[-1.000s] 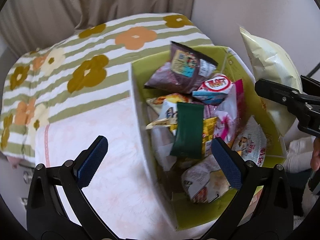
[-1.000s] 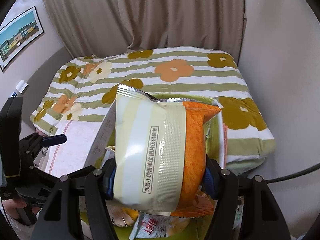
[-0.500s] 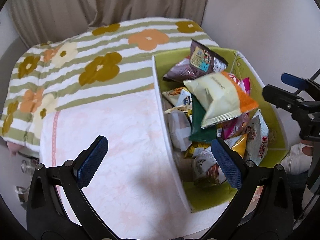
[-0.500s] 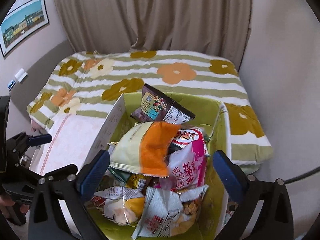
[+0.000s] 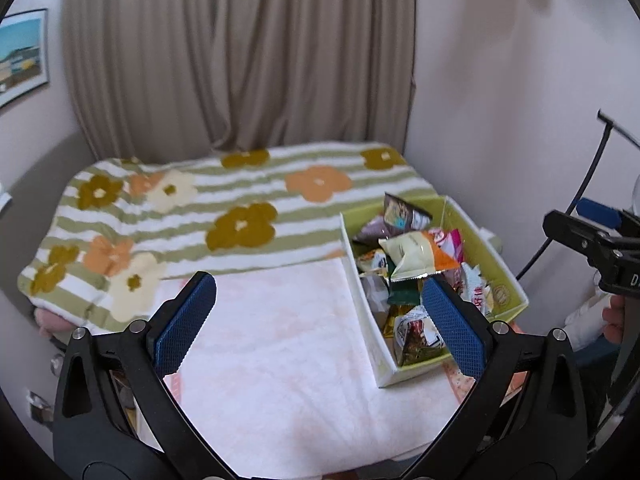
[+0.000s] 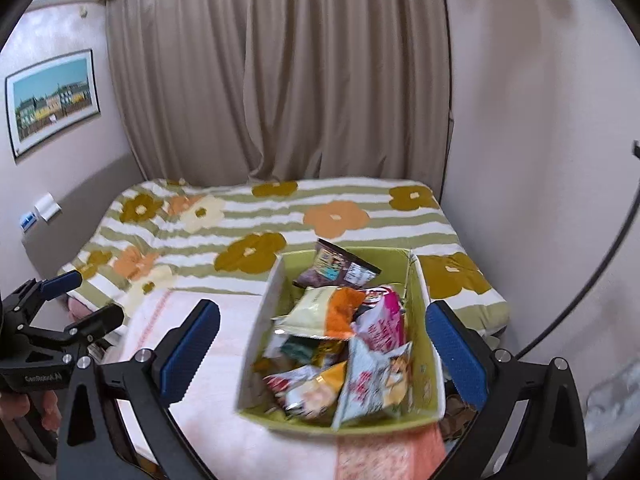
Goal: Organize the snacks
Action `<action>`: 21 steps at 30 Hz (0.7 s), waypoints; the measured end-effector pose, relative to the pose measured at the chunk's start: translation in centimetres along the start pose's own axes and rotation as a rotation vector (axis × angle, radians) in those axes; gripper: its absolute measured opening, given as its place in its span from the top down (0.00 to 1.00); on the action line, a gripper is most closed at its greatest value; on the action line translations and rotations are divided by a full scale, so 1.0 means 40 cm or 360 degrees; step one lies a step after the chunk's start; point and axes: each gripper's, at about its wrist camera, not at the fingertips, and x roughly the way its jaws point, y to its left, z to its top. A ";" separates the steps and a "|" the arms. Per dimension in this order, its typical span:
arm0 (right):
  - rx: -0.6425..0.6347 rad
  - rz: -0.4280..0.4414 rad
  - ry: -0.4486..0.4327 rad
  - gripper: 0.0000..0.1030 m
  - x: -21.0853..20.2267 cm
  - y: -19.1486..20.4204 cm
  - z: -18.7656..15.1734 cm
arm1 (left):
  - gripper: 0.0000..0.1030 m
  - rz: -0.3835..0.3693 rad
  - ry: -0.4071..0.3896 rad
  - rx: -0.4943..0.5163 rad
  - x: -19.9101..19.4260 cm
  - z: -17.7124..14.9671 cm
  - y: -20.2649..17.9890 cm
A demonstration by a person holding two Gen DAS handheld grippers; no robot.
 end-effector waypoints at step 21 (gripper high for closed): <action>-0.0027 -0.0134 -0.0219 0.01 -0.227 0.147 -0.145 | 0.00 0.0206 -0.0258 -0.0121 -0.311 -0.151 0.096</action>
